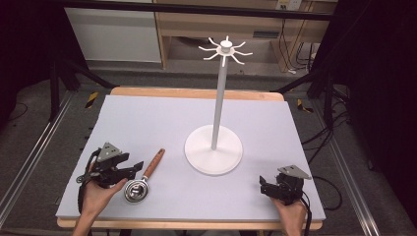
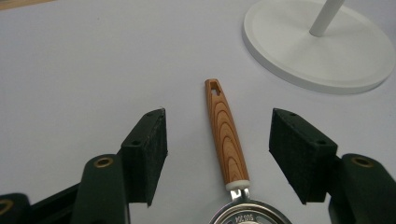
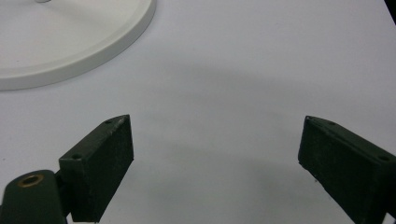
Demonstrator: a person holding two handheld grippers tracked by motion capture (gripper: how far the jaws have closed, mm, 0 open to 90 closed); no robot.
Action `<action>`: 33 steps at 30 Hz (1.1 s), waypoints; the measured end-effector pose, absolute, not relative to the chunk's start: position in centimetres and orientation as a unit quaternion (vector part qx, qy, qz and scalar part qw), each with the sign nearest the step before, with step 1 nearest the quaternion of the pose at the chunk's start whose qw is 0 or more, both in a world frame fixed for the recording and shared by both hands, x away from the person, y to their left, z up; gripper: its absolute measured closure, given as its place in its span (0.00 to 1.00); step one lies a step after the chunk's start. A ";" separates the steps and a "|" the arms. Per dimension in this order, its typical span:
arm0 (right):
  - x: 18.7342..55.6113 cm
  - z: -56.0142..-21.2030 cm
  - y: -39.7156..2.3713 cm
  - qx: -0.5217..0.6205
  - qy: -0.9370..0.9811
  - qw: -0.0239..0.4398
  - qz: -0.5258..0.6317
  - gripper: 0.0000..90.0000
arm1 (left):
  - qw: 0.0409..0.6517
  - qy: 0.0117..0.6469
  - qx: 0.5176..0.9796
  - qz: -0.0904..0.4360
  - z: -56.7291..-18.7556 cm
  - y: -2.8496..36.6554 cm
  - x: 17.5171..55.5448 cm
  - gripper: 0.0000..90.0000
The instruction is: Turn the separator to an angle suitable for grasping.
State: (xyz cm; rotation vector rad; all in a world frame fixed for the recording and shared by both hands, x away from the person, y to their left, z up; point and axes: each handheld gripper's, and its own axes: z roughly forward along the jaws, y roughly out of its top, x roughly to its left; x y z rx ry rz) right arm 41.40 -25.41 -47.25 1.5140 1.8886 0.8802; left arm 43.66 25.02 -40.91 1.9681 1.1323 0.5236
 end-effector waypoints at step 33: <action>41.4 -47.1 -25.1 0.562 0.707 0.278 0.327 0.12 | 0.342 0.419 0.822 0.178 -40.6 21.3 46.2 0.50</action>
